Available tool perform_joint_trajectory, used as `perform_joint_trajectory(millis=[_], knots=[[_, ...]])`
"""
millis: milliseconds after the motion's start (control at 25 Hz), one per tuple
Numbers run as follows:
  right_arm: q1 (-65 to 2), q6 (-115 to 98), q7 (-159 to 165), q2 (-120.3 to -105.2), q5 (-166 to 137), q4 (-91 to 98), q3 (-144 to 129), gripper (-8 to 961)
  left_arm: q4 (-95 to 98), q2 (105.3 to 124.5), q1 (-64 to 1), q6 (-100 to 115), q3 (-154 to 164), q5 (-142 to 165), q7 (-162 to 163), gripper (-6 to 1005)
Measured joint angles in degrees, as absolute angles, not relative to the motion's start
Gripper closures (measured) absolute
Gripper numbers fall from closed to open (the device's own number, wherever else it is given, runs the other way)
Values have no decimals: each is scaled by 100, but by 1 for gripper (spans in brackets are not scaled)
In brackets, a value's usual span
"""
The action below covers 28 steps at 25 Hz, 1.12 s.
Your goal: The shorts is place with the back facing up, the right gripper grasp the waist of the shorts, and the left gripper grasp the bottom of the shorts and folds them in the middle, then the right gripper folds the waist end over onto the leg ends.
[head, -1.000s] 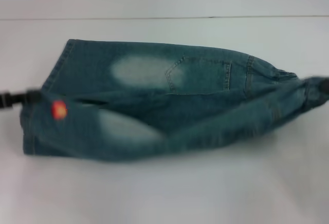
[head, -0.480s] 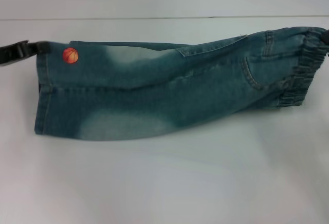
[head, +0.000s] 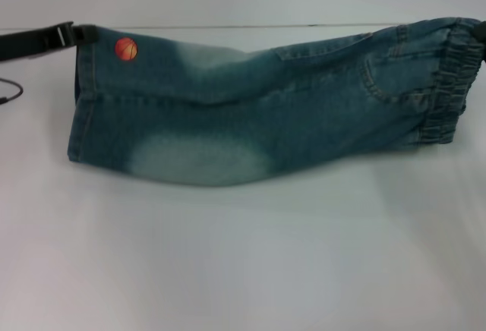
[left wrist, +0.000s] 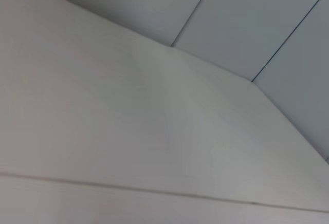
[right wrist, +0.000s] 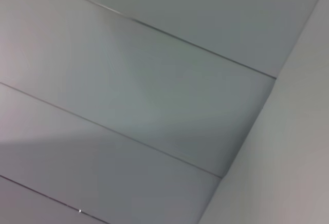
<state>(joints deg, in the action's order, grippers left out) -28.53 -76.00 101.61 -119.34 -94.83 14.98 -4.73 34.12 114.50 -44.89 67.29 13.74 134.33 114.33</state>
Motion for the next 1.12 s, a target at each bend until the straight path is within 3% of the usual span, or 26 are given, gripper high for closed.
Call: perform_joint_trajectory(millis=[560, 920, 1120], knots=[[-2881, -7233, 9660, -11952, -8860, 1174, -464, 871, 3260, 11501, -4686, 5931, 1663, 13364, 11421, 983], [-3323, -6091, 8805, -11953, -8638, 954, -467, 863, 3237, 11903, -4738, 4899, 2316, 12847, 10637, 956], [-3439, -5650, 8731, -11953, -8675, 940, -527, 829, 3256, 12028, -4747, 4601, 2794, 12589, 10547, 923]])
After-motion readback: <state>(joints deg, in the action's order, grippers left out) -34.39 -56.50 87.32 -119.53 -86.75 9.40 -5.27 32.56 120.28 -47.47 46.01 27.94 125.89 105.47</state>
